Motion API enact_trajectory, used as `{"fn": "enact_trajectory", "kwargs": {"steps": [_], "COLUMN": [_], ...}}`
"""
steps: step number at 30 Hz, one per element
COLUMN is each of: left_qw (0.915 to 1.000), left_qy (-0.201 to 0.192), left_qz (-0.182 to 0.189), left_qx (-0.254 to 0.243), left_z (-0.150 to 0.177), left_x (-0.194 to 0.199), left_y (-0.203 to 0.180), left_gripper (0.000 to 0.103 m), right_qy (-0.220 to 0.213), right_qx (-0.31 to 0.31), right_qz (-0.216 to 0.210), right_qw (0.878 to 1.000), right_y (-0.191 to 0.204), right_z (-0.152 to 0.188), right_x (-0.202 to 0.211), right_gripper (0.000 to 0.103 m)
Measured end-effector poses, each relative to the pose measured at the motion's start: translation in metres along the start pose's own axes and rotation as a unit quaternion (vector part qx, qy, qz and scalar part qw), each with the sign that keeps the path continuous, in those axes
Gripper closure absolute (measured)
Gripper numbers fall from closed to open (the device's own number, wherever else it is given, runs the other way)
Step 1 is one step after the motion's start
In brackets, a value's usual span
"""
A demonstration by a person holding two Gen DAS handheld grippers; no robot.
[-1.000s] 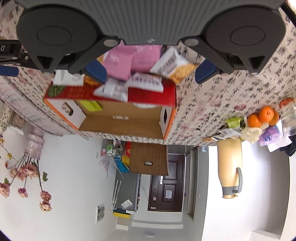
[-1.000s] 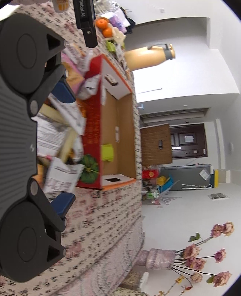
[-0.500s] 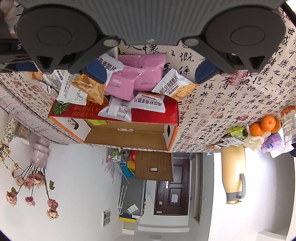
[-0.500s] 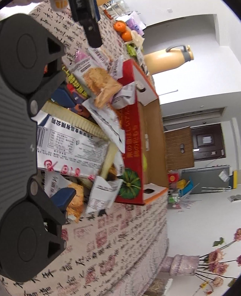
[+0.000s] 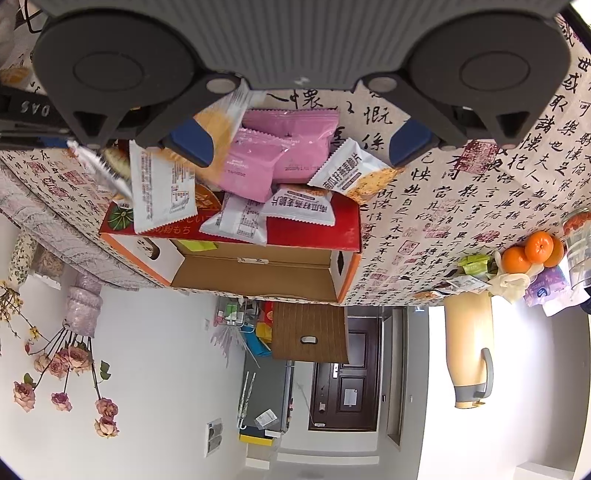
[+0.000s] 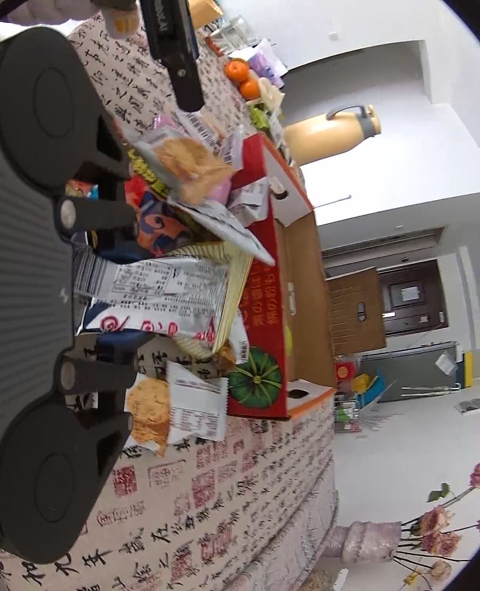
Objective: Organize snacks
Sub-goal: 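Grasp a silver-and-yellow wrapper from the pile with the right gripper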
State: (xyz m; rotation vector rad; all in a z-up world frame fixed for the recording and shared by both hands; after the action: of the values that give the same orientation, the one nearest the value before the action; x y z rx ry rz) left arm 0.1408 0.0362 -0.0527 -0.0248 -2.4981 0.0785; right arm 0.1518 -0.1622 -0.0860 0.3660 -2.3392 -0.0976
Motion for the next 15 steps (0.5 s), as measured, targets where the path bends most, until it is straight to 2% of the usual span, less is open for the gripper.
{"fn": "enact_trajectory", "kwargs": {"steps": [7, 15], "left_qw": [0.9997, 0.9989], "left_qy": [0.014, 0.042], "left_qz": [0.007, 0.006], "left_qx": [-0.017, -0.019], "left_z": [0.002, 0.019], "left_x": [-0.007, -0.013], "left_y": [-0.015, -0.014], "left_gripper": [0.0, 0.0], "right_qy": [-0.054, -0.068], "right_qx": [-0.002, -0.027], "right_qz": [0.02, 0.038], "right_qw": [0.998, 0.997], "right_y": [-0.012, -0.04], "right_z": [-0.016, -0.02], "right_x": [0.024, 0.033], "right_gripper": [0.07, 0.07]}}
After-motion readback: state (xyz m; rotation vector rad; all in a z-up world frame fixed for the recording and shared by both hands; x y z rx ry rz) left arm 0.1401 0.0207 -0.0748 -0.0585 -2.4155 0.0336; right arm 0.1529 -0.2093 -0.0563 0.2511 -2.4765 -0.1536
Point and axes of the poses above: each gripper's, at about its wrist camera, not at the fingertips, and x roughly against the way its jaws point, y to its left, z to its underside, the point moved 10 cm from there along -x, roughly the way its jaws point, and after that the axes turned 8 degrees about y, right-handed, at the moved point
